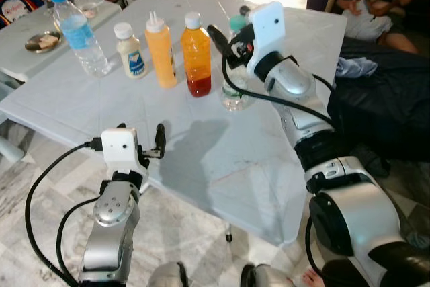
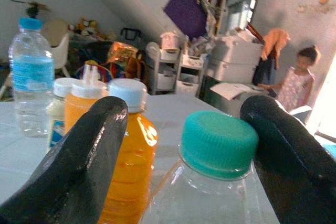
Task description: Restocking fridge
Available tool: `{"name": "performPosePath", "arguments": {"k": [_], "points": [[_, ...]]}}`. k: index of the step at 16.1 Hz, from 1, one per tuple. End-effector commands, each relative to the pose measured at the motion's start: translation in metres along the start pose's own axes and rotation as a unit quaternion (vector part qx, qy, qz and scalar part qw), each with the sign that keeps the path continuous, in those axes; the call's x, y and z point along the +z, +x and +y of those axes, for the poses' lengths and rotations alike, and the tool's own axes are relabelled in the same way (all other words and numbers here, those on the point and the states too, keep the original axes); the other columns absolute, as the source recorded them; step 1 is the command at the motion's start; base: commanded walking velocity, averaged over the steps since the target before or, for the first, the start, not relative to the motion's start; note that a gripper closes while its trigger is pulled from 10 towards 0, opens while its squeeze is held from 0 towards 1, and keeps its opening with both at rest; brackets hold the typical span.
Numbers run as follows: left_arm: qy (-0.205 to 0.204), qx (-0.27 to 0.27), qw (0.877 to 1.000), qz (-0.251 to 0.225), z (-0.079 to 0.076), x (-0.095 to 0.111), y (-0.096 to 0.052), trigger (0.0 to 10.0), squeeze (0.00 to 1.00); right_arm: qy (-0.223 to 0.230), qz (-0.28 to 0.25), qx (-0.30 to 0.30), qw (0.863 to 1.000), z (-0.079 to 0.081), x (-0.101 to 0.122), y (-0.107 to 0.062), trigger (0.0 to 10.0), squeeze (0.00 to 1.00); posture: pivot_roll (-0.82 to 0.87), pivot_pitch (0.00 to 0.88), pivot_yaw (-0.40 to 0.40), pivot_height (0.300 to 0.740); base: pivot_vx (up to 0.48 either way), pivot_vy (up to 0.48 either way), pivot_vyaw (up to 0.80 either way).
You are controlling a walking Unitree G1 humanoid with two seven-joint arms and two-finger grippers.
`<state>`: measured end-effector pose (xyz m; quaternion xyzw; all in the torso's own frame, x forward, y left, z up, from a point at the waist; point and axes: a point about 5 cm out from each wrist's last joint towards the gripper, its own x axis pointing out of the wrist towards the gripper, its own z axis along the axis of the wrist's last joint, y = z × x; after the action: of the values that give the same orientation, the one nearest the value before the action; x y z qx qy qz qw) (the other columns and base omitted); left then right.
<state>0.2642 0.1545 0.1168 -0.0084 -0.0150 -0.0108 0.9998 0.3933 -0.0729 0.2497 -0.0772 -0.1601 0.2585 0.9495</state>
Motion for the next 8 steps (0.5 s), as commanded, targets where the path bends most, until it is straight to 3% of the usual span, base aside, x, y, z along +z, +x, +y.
{"name": "performPosePath", "arguments": {"k": [1, 2, 8], "points": [[0.007, -0.004, 1.0, -0.002, 0.0007, 0.002, -0.0017, 10.0, 0.0, 0.004, 0.001, -0.01, 1.0, -0.0014, 0.0052, 0.0049, 1.3, 0.0, 0.04, 0.094, 0.082, 0.74, 0.0, 0.0, 0.0], [0.007, -0.005, 1.0, -0.001, 0.0003, 0.0016, -0.0019, 10.0, 0.0, 0.013, 0.007, -0.018, 1.0, -0.0034, 0.0044, 0.0056, 0.0, 0.0, 0.04, 0.095, 0.084, 0.74, 0.0, 0.0, 0.0], [0.007, -0.007, 1.0, 0.002, -0.0002, 0.0012, -0.0008, 10.0, 0.0, 0.061, 0.014, -0.024, 0.998, -0.0001, 0.0034, 0.0098, 0.6, 0.0, 0.04, 0.098, 0.082, 0.74, 0.0, 0.0, 0.0]]}}
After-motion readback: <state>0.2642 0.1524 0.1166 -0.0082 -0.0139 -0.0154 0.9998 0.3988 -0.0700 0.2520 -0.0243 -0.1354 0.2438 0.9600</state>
